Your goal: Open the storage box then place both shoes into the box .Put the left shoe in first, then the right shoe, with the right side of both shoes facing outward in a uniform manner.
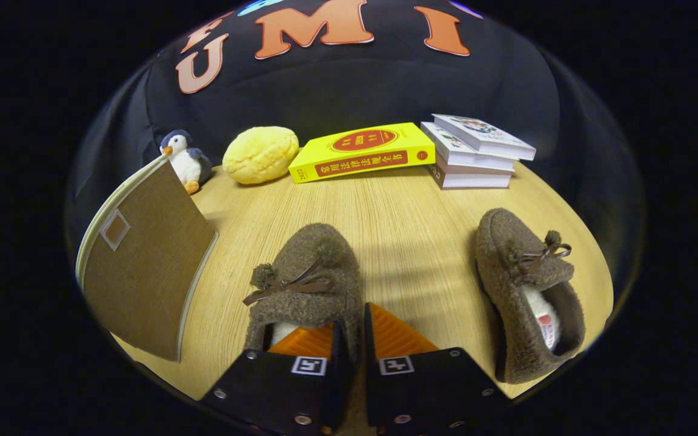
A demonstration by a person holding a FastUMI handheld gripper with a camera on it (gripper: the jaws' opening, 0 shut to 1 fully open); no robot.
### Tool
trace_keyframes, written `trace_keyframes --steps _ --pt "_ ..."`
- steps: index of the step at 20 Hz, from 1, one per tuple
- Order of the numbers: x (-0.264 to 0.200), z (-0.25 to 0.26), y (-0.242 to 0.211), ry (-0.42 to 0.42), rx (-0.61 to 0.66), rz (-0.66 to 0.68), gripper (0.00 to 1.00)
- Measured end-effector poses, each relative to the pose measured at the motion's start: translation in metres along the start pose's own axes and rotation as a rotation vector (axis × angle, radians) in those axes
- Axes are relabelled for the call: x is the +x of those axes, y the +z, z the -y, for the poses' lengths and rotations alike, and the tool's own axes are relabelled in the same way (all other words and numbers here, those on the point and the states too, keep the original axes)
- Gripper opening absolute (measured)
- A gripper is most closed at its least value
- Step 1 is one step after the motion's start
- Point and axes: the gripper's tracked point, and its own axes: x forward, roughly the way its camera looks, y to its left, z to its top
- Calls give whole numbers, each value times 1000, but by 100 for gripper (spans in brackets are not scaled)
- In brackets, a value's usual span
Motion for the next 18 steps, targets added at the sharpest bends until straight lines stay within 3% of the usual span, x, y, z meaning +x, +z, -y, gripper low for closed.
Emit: trace_keyframes --steps 1,4,13,18 --pt "-2 0 1 -8 3 -1 5" --pt "-8 -3 5 -15 46 -6 1" --pt "-57 -14 55 -70 81 65 1" --pt "-102 -45 95 -97 115 115 1"
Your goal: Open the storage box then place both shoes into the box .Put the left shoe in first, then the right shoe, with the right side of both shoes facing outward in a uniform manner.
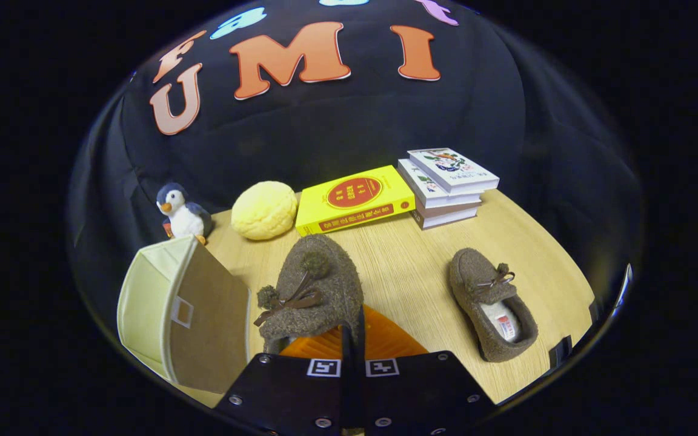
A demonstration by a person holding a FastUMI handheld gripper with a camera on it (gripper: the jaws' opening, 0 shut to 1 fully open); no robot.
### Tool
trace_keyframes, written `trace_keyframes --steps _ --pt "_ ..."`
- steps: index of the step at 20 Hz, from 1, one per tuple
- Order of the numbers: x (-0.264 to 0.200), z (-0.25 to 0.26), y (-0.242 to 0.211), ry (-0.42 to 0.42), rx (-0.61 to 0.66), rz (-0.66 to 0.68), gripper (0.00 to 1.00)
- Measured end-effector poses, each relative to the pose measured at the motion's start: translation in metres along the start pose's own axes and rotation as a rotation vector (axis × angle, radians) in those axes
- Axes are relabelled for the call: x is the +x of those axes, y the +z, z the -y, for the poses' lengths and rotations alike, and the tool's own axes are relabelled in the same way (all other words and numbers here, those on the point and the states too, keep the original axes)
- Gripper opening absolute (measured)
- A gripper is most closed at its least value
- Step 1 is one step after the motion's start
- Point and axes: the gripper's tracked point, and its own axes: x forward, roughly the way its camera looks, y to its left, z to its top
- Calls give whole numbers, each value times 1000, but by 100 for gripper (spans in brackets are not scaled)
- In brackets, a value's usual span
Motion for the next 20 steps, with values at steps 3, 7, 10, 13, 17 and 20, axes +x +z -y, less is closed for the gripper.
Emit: trace_keyframes --steps 3,7,10,13,17,20 --pt "-25 -29 26 24 25 28 1" --pt "-53 -72 59 42 26 80 1" --pt "-61 -122 72 90 33 101 1" --pt "-60 -172 67 147 40 90 1" --pt "-50 -227 36 184 0 34 1" --pt "-38 -255 3 206 -3 -29 1"
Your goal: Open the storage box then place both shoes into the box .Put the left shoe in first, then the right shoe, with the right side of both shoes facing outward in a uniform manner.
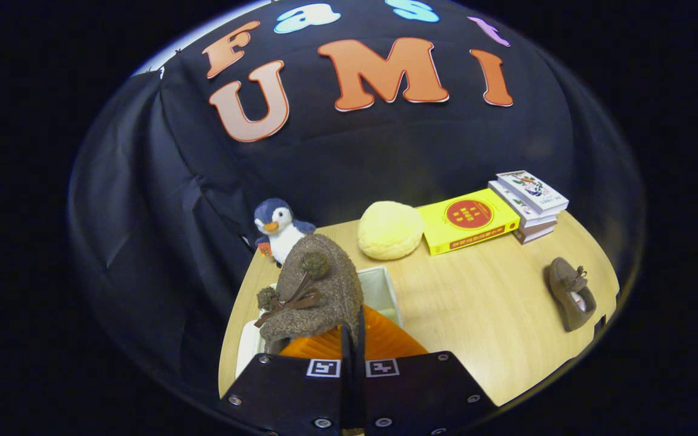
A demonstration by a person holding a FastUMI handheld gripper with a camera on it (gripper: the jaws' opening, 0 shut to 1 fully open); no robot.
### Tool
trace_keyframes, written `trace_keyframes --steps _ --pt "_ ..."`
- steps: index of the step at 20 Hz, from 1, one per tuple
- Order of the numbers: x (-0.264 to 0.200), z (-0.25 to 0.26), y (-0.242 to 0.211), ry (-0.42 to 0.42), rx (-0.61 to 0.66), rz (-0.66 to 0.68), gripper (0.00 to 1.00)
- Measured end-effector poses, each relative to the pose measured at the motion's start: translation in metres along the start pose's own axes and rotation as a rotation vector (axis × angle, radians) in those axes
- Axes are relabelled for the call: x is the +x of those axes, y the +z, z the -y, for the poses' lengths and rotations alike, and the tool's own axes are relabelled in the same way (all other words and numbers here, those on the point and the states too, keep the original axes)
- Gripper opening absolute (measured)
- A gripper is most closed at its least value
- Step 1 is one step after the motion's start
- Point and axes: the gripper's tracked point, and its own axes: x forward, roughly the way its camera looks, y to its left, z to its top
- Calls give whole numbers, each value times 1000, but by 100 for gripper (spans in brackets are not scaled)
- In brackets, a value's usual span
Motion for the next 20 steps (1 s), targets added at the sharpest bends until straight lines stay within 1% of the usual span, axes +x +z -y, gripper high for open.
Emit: trace_keyframes --steps 2,7,14,16,17,18,20 --pt "10 -11 -17 0 10 -22 1" --pt "30 -23 -51 -13 -12 -81 2" --pt "44 -27 -79 -43 -15 -137 3" --pt "46 -32 -86 -32 -14 -159 4" --pt "45 -33 -88 -25 -20 -165 9" --pt "44 -33 -90 -20 -25 -168 12" --pt "41 -34 -94 -1 -27 -174 21"
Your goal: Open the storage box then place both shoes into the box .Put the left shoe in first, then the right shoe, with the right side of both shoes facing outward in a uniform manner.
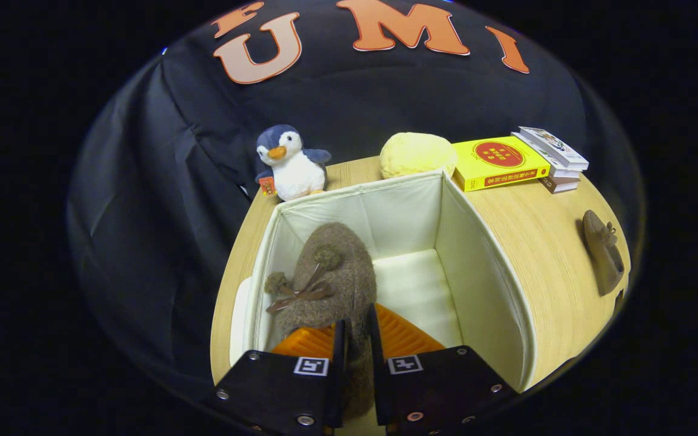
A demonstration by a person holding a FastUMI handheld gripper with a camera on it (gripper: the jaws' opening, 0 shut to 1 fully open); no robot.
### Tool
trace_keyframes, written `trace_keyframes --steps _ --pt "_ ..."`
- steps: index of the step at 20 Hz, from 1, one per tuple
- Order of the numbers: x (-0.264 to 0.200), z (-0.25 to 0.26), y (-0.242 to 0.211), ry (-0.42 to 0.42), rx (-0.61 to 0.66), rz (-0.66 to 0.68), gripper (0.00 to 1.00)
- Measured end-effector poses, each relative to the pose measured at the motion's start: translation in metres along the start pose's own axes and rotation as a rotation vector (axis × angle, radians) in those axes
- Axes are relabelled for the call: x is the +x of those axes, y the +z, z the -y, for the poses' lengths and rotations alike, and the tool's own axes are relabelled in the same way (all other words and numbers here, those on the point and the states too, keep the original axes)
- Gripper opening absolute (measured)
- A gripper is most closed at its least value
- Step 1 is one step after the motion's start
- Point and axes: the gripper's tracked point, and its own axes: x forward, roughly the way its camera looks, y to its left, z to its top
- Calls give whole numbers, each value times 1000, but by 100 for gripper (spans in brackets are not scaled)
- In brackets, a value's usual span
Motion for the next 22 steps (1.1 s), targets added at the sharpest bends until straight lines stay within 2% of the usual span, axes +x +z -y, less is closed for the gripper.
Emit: trace_keyframes --steps 2,5,7,13,17,22 --pt "-3 4 -4 -13 -9 -5 36" --pt "-18 9 12 -9 -20 49 96" --pt "-30 14 24 3 -34 83 99" --pt "-77 62 68 -8 -78 234 99" --pt "-101 124 87 -54 -66 296 99" --pt "-128 226 95 -159 -59 333 99"
